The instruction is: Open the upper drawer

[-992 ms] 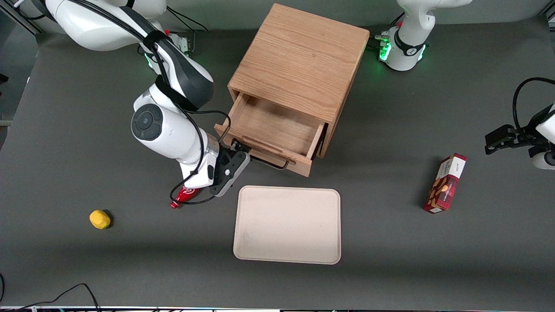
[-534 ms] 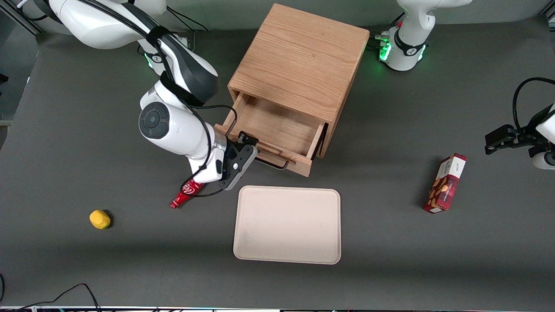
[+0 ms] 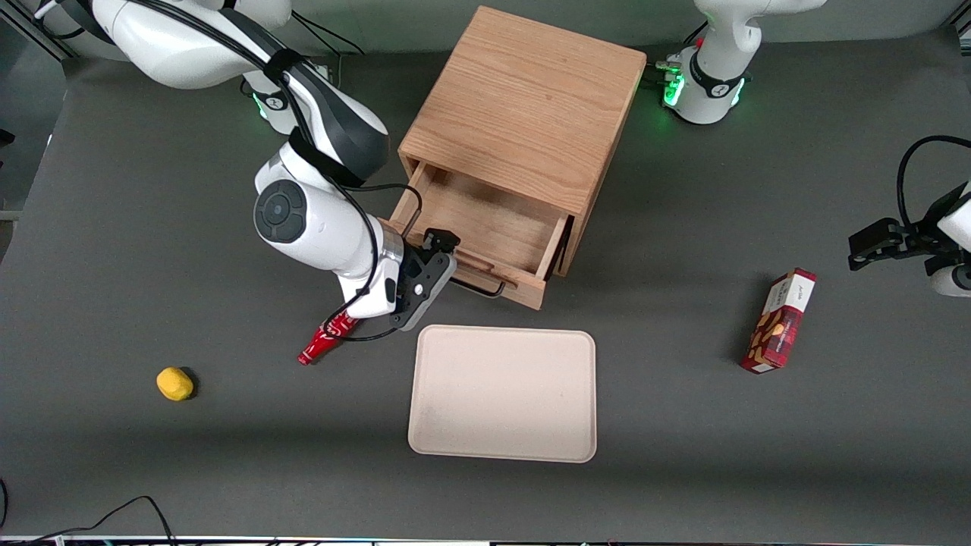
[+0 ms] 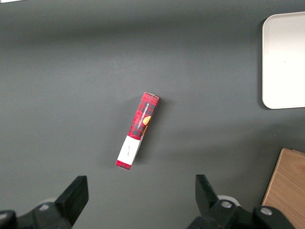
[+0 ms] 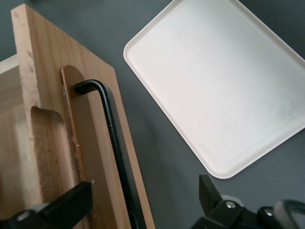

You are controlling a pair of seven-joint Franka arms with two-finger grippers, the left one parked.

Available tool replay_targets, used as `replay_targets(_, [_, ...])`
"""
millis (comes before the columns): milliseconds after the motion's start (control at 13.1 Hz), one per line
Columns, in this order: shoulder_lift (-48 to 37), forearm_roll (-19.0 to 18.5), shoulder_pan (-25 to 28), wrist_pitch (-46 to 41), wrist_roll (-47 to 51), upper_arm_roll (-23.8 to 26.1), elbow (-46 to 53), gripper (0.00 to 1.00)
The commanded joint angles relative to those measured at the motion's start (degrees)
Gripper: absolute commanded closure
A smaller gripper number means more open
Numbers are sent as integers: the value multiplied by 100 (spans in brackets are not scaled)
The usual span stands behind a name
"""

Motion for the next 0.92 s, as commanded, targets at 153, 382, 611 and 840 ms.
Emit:
replay_targets(153, [202,-205,-32,194,1,-67,57,0])
replay_targets(382, [193,-206,-50,176,10,-67,101,0])
replay_targets(611, [202,-407,-58,167,-261,-102,206,0])
replay_targets(840, [202,-741,-85,202,-281,-181,224,0])
